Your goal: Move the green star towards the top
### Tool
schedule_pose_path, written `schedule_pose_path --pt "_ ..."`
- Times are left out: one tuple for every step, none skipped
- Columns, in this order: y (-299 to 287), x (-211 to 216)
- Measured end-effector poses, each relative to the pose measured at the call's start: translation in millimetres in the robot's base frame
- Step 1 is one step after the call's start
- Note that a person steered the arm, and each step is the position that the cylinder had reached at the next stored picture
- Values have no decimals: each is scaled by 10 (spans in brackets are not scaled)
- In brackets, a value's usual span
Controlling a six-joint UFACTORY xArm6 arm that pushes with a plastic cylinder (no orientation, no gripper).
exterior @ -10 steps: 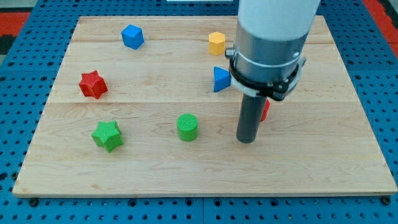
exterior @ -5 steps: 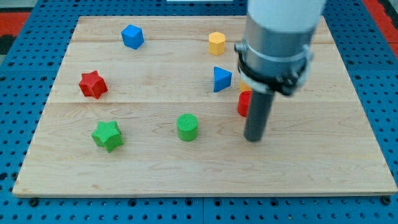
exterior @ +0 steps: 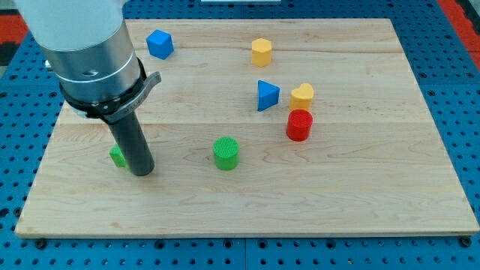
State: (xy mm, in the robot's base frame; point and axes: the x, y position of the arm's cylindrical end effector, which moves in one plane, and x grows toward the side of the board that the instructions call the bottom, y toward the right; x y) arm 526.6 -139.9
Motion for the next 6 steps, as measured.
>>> schedule_pose_path --pt "0 -107" --pt "-76 146" --pt "-435 -37" --pt "-360 -265" --pt "-601 -61" --pt "-1068 -741"
